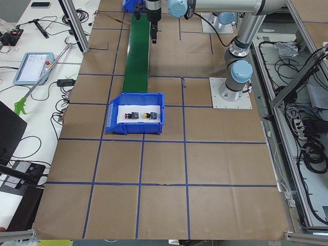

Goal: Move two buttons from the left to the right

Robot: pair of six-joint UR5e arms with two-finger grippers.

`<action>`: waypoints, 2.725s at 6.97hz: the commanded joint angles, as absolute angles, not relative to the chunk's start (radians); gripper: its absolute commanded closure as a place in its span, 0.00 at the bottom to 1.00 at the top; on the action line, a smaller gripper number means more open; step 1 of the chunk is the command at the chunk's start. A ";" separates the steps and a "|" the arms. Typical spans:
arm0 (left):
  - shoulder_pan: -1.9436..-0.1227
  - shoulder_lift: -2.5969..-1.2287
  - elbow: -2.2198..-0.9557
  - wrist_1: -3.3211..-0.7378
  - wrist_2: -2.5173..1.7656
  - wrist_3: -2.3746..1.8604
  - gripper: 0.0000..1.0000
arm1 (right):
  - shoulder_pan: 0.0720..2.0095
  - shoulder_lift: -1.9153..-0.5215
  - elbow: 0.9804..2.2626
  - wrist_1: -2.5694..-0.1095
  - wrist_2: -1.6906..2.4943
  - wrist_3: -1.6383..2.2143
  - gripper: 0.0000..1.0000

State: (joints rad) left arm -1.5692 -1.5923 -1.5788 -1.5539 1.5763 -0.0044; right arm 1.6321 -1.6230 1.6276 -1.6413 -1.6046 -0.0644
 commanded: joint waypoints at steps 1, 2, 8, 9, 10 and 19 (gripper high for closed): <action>-1.569 -1.592 -1.575 -1.554 1.577 -0.005 0.00 | 1.632 -1.623 1.626 -1.641 -1.605 -0.064 0.00; -1.569 -1.594 -1.575 -1.554 1.574 -0.003 0.00 | 1.632 -1.623 1.626 -1.641 -1.605 -0.064 0.00; -1.557 -1.594 -1.585 -1.549 1.578 0.011 0.00 | 1.632 -1.621 1.624 -1.641 -1.606 -0.066 0.00; -1.511 -1.594 -1.585 -1.551 1.569 0.038 0.00 | 1.632 -1.621 1.626 -1.641 -1.609 -0.066 0.00; -1.443 -1.594 -1.585 -1.551 1.568 0.119 0.00 | 1.632 -1.623 1.626 -1.641 -1.608 -0.066 0.00; -0.985 -1.747 -1.595 -1.390 1.569 0.632 0.01 | 1.631 -1.618 1.618 -1.647 -1.615 -0.066 0.00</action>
